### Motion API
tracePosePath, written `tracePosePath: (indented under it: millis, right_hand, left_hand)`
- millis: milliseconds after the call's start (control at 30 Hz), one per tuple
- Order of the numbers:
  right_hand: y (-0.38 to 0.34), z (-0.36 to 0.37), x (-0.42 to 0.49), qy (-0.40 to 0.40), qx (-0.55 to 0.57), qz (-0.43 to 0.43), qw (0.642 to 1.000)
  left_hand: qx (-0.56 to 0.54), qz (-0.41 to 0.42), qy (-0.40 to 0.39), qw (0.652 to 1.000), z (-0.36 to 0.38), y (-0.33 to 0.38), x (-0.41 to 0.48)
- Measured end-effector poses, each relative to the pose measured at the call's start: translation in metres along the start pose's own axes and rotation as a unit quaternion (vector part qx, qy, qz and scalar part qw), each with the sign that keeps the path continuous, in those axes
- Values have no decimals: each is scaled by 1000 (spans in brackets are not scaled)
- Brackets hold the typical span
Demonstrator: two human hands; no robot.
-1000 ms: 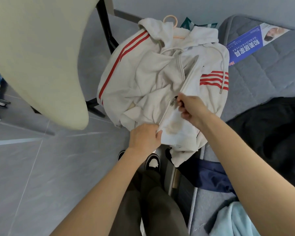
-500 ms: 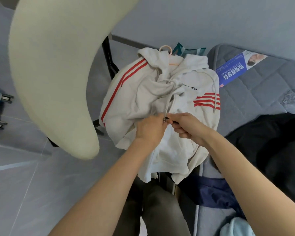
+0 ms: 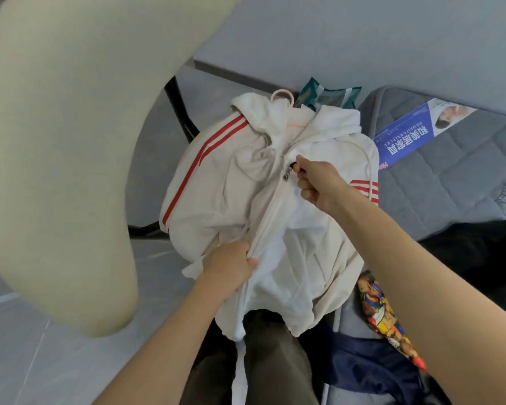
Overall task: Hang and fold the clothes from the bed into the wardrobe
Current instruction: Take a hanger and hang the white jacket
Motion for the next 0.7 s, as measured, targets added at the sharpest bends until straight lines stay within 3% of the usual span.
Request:
tracePosePath:
  millis: [100, 167, 300, 533, 700]
  right_hand:
    - [-10, 8, 8, -46, -52, -24, 997]
    - [-15, 15, 9, -89, -85, -32, 992]
    - [-17, 12, 15, -160, -149, -6, 976]
    - [-11, -5, 38, -133, -108, 18, 985]
    - [-12, 2, 51, -120, -74, 35, 989]
  left_hand:
    - [139, -52, -33, 988, -11, 4, 13]
    - [182, -44, 35, 982, -43, 27, 28]
    - [101, 39, 200, 974, -100, 91, 51]
    - [-26, 16, 106, 994, -69, 86, 62]
    - [-23, -34, -32, 999, -54, 73, 60]
Point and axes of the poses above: each hand's wrist, its own x-axis towards the middle knuckle, its own z-axis out of the palm, y = z × x, the point moved 9 cm from there along x, towards the middle knuckle, and after that the axes turned 2 degrees about -x, right-handed, at the moved point
